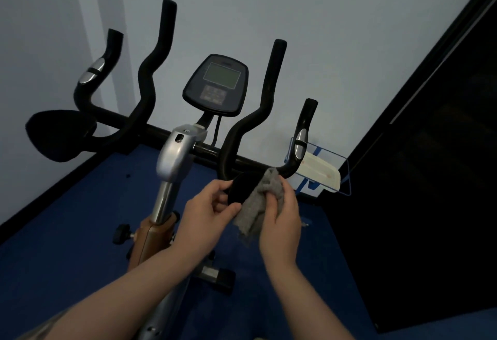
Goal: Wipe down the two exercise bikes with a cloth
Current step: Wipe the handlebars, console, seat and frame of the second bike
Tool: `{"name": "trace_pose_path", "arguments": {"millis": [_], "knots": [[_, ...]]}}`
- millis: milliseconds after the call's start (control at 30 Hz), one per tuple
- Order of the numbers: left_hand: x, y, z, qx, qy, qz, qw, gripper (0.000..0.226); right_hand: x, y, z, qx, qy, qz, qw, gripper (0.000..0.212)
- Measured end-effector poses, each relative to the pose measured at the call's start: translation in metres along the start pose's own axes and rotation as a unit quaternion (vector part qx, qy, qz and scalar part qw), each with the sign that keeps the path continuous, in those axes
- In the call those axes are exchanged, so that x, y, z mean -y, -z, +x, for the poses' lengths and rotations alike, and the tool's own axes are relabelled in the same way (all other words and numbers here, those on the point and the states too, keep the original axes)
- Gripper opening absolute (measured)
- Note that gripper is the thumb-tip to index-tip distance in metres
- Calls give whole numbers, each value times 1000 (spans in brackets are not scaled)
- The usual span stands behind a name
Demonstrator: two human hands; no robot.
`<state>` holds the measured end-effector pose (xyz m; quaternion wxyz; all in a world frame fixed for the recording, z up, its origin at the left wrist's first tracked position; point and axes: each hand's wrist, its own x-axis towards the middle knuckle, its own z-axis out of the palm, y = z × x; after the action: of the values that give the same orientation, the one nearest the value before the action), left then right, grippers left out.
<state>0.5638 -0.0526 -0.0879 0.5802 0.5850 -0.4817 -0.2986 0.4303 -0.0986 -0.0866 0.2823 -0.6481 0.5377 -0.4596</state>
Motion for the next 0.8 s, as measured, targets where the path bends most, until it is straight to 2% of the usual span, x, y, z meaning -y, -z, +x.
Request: {"name": "trace_pose_path", "arguments": {"millis": [100, 167, 233, 300, 400, 467, 533, 600, 700, 800], "knots": [[1, -2, -1, -12, 1, -4, 1000, 40, -1, 1, 15, 16, 55, -128, 990, 37], [1, -5, -3, -26, 4, -7, 1000, 37, 6, 9, 41, 83, 93, -215, 969, 28], [1, -8, -6, -42, 7, -12, 999, 36, 12, 20, 65, 181, 93, -216, 955, 21], [1, -11, -9, -55, 7, -13, 998, 37, 11, 26, 71, 218, 78, -148, 962, 16], [0, -13, -10, -67, 7, -13, 998, 39, 4, 22, 49, 162, 48, -94, 981, 13], [-1, -15, -11, -76, 5, -12, 997, 39, -3, 21, 28, 161, 78, -113, 977, 33], [-2, -17, -13, -87, 9, -19, 996, 40, -9, 27, 18, 166, 152, -144, 964, 52], [-4, -19, -14, -90, 12, -21, 996, 40, -13, 35, 19, 168, 184, -114, 962, 50], [-7, -19, -14, -92, 23, -23, 995, 40, -11, 41, 29, 156, 161, -47, 973, 38], [-9, -18, -18, -91, 38, -36, 994, 37, -1, 44, 42, 161, 172, -44, 971, 44]]}}
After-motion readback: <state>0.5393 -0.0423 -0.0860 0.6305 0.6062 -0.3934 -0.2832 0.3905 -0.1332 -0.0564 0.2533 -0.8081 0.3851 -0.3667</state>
